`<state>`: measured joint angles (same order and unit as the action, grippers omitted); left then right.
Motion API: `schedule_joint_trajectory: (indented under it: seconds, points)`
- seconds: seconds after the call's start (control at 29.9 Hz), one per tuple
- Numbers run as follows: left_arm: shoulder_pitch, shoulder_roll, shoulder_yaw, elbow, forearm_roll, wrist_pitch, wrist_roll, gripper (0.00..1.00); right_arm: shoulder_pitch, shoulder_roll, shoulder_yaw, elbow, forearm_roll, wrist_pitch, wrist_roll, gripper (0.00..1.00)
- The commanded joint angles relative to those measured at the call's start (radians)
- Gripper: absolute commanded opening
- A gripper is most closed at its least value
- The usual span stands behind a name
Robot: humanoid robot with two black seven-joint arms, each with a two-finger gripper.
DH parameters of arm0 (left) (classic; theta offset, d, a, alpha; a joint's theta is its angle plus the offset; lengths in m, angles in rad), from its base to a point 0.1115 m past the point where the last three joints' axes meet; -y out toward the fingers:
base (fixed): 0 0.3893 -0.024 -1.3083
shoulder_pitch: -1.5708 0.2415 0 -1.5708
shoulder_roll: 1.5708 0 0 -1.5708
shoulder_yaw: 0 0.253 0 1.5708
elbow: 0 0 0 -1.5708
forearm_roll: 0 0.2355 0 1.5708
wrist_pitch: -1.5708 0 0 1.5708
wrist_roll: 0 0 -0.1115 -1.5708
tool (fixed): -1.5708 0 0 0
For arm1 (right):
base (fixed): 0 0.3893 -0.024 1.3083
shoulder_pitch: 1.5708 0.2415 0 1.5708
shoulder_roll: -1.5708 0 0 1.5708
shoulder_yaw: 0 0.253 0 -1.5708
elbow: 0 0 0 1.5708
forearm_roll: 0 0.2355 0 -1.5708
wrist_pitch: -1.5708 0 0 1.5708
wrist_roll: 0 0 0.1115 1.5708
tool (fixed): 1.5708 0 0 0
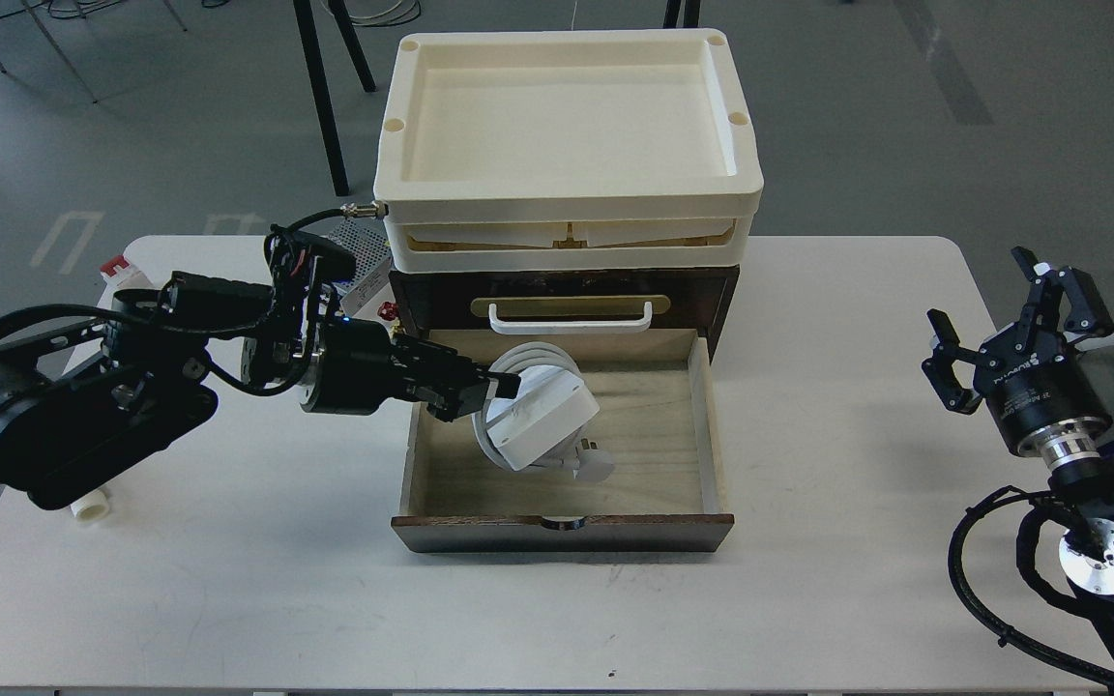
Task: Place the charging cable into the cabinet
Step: 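Lower the cable into the open wooden drawer and release it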
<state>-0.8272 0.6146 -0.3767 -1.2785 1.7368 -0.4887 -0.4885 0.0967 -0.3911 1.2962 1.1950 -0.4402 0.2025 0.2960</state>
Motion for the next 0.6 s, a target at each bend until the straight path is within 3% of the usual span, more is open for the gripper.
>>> schedule_joint_trajectory:
  seconds: [0.0,0.4,0.54,0.57]
  points:
    - [0.005,-0.027,0.015,0.021,0.003,0.0,0.0,0.05,0.0,0.0,0.0,0.0,0.0,0.0,0.0,0.99]
    - [0.005,-0.17,0.035,0.246,0.013,0.0,0.0,0.08,0.0,0.0,0.0,0.0,0.0,0.0,0.0,0.99]
    - [0.006,-0.19,0.033,0.281,-0.002,0.001,0.0,0.25,0.0,0.0,0.0,0.0,0.0,0.0,0.0,0.99]
    - [0.006,-0.19,0.032,0.281,-0.003,0.001,0.0,0.33,0.0,0.0,0.0,0.0,0.0,0.0,0.0,0.99]
